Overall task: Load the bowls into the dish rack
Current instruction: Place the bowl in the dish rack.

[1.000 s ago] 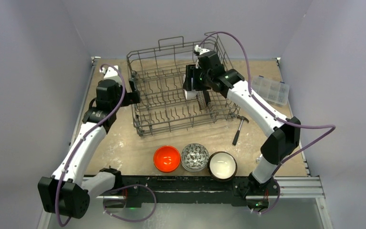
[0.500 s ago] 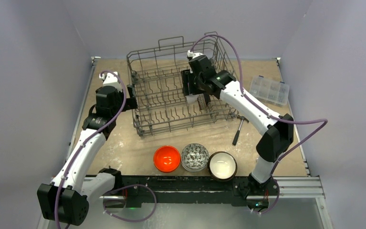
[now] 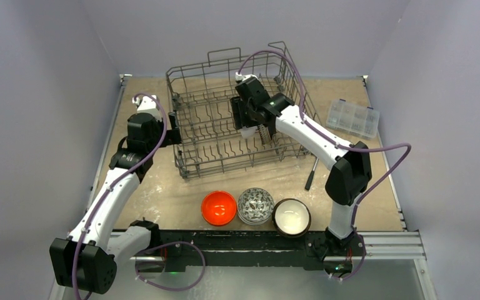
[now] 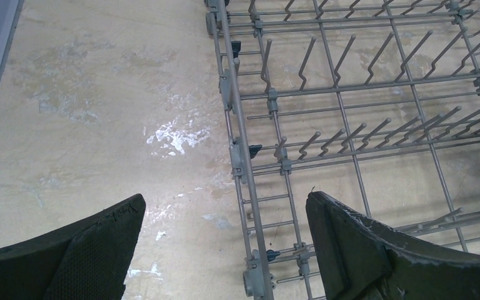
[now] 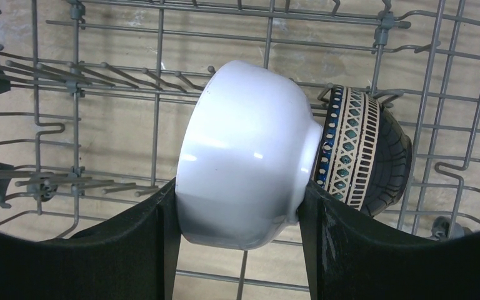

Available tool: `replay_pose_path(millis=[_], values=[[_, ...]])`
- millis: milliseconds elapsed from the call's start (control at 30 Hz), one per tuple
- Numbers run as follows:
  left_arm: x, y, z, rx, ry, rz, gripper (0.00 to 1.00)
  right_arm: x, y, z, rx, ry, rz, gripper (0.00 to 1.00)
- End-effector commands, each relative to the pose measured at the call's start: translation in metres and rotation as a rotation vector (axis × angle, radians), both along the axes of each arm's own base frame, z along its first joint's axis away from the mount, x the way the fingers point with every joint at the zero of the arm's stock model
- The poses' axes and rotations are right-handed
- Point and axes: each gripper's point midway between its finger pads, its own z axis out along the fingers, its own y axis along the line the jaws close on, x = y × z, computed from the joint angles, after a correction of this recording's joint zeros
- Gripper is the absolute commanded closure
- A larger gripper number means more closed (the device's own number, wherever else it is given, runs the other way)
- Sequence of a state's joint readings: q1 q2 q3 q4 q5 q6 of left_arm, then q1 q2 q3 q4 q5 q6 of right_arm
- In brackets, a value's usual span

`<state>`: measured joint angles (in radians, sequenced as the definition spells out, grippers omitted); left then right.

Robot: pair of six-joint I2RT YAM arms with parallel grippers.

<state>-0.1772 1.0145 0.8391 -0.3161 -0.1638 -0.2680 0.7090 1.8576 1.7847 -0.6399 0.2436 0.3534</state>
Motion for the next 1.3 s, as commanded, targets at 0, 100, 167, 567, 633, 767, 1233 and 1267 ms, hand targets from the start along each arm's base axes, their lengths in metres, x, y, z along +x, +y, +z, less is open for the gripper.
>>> replay_pose_path(millis=[0,100,167,567,633,767,1233,1267], values=[[0.003,-0.001,0.004,0.009,-0.018,-0.016,0.01,0.002,-0.005,0.013,-0.04,-0.041,-0.008,1.0],[0.004,-0.001,0.003,0.008,-0.016,-0.018,0.01,0.001,-0.004,0.008,-0.059,-0.033,-0.006,1.0],[0.004,-0.001,0.003,0.01,-0.016,-0.018,0.01,0.001,-0.004,0.004,-0.076,-0.027,-0.004,1.0],[0.004,-0.002,0.002,0.009,-0.015,-0.021,0.01,-0.006,0.0,-0.023,-0.148,0.027,0.058,1.0],[0.004,-0.002,0.002,0.007,-0.015,-0.024,0.01,-0.007,0.001,-0.028,-0.155,0.038,0.068,1.0],[0.004,-0.003,0.002,0.007,-0.016,-0.026,0.01,-0.009,-0.001,-0.04,-0.181,0.064,0.074,1.0],[0.004,-0.003,0.002,0.007,-0.015,-0.027,0.01,-0.02,-0.01,-0.049,-0.228,0.115,0.109,1.0],[0.004,-0.003,0.003,0.008,-0.015,-0.026,0.01,-0.018,-0.008,-0.041,-0.212,0.1,0.104,1.0]])
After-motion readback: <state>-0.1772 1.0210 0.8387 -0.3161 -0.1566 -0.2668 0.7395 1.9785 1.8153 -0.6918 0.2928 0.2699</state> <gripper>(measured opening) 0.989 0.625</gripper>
